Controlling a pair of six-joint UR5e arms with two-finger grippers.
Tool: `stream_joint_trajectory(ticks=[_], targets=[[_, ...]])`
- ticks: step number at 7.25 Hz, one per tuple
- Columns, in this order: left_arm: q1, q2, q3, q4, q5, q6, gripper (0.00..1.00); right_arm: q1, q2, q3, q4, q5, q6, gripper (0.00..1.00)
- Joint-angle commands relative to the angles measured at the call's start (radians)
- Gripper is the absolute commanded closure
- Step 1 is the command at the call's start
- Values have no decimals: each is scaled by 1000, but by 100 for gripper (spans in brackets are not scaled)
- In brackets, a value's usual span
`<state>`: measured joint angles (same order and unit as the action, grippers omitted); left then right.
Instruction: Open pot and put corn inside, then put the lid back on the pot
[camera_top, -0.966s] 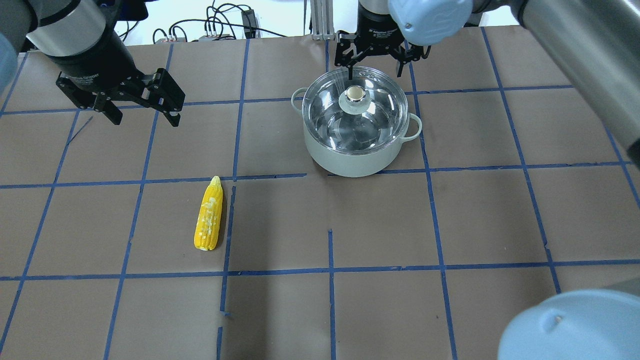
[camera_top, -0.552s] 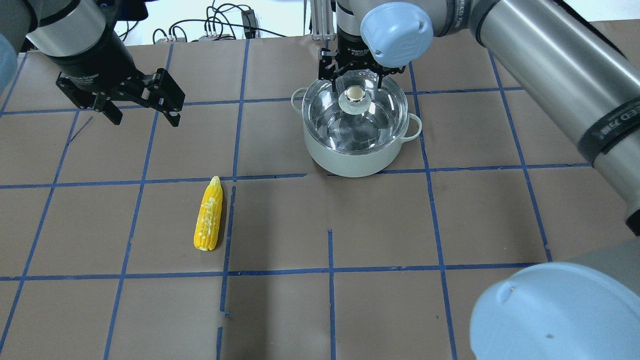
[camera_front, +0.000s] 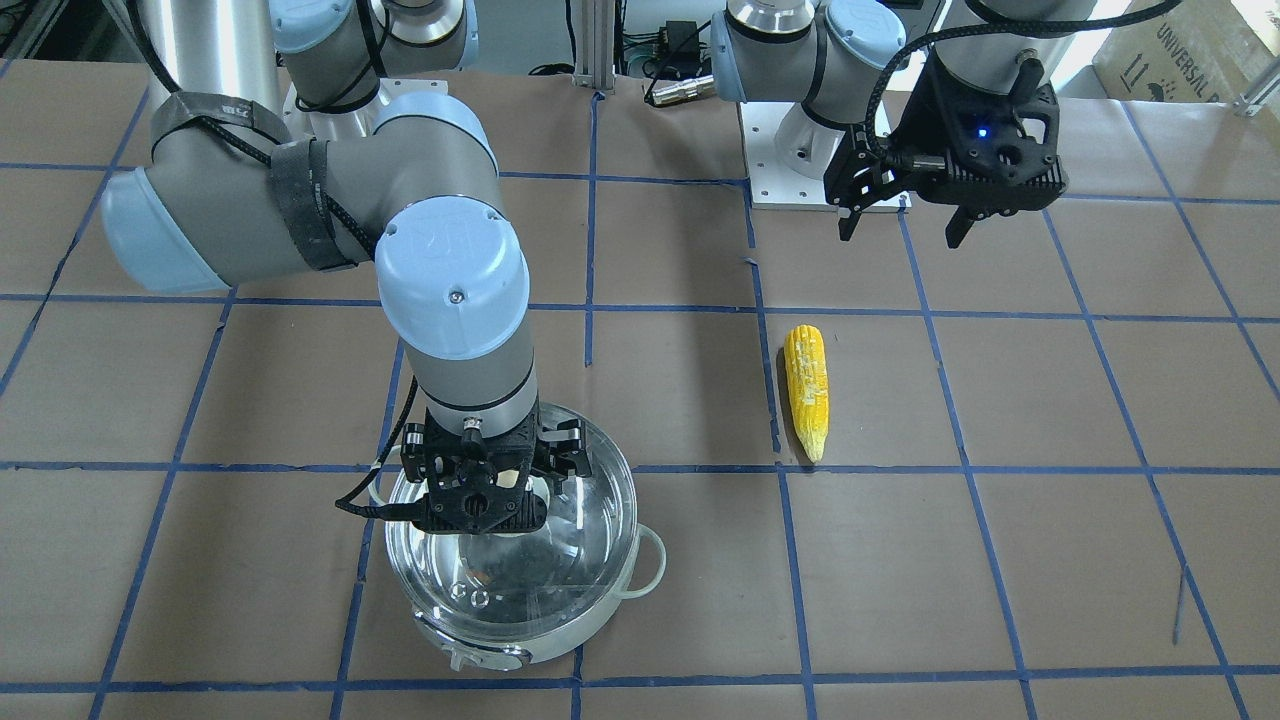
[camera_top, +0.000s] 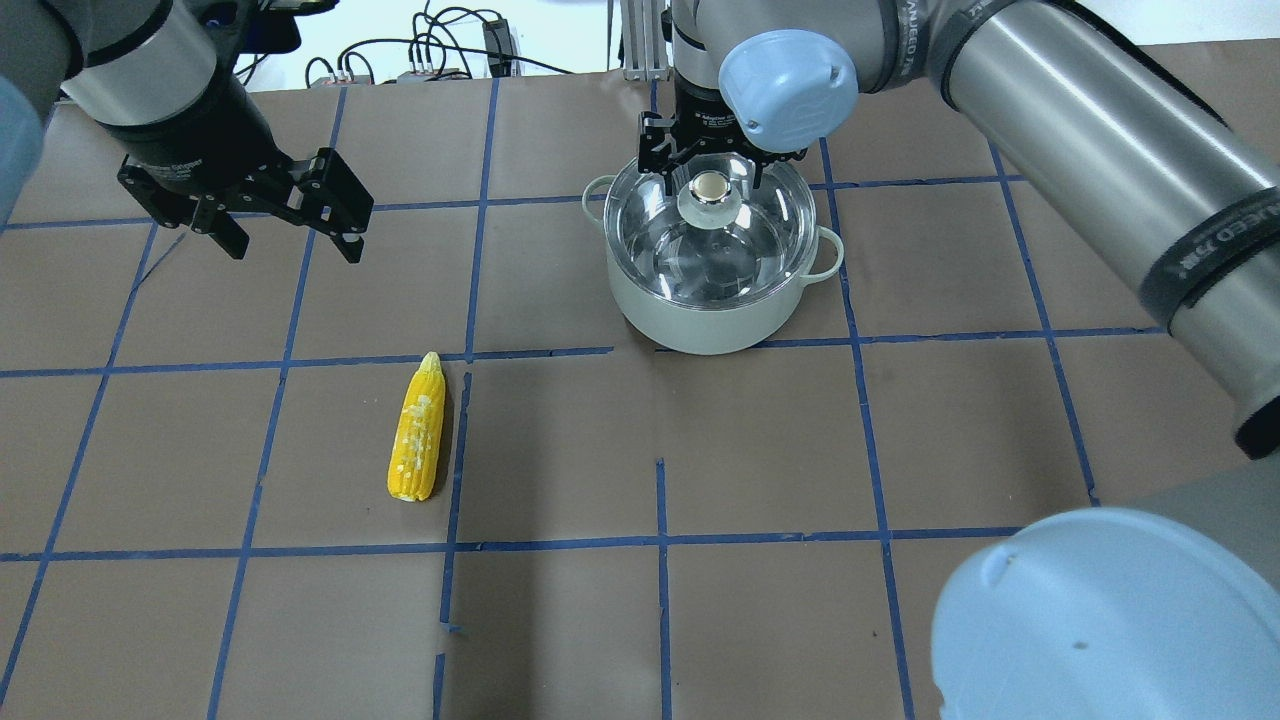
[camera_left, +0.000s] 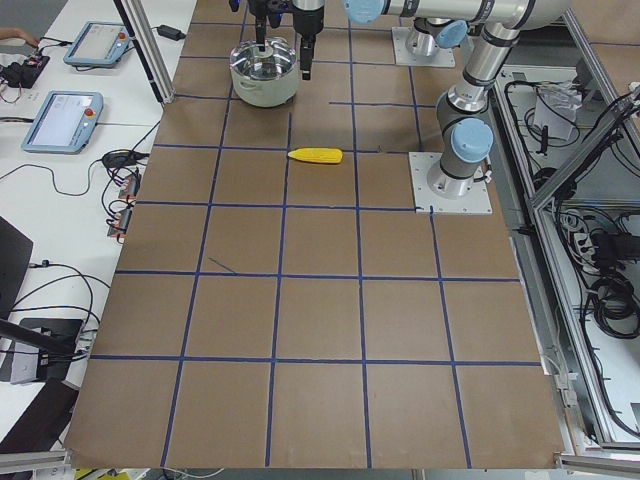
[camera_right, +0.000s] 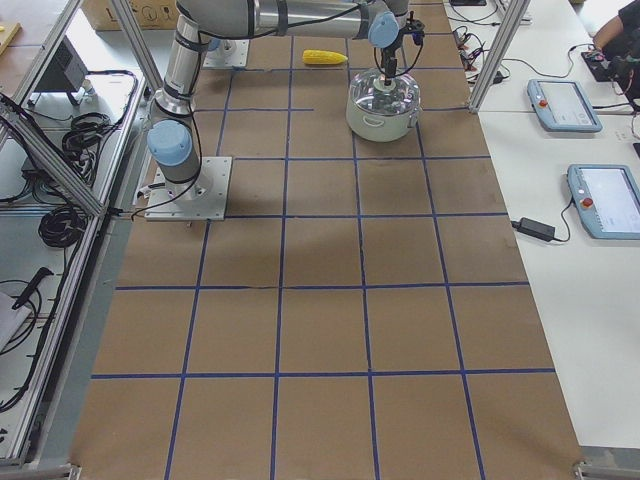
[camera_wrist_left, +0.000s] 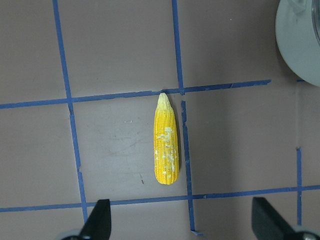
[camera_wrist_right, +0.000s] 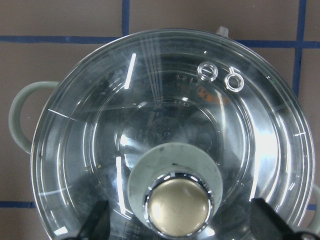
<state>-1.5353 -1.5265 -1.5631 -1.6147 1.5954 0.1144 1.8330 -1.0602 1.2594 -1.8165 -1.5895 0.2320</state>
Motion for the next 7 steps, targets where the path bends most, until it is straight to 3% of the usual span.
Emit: stream_joint_trajectory(ticks=[1,7], targets=[[0,2,-5,4,1,1,0,-1,8,3,-13,-1,1,11],[0,2,-5,4,3,-1,0,-3,6,-15,-4,0,0,64]])
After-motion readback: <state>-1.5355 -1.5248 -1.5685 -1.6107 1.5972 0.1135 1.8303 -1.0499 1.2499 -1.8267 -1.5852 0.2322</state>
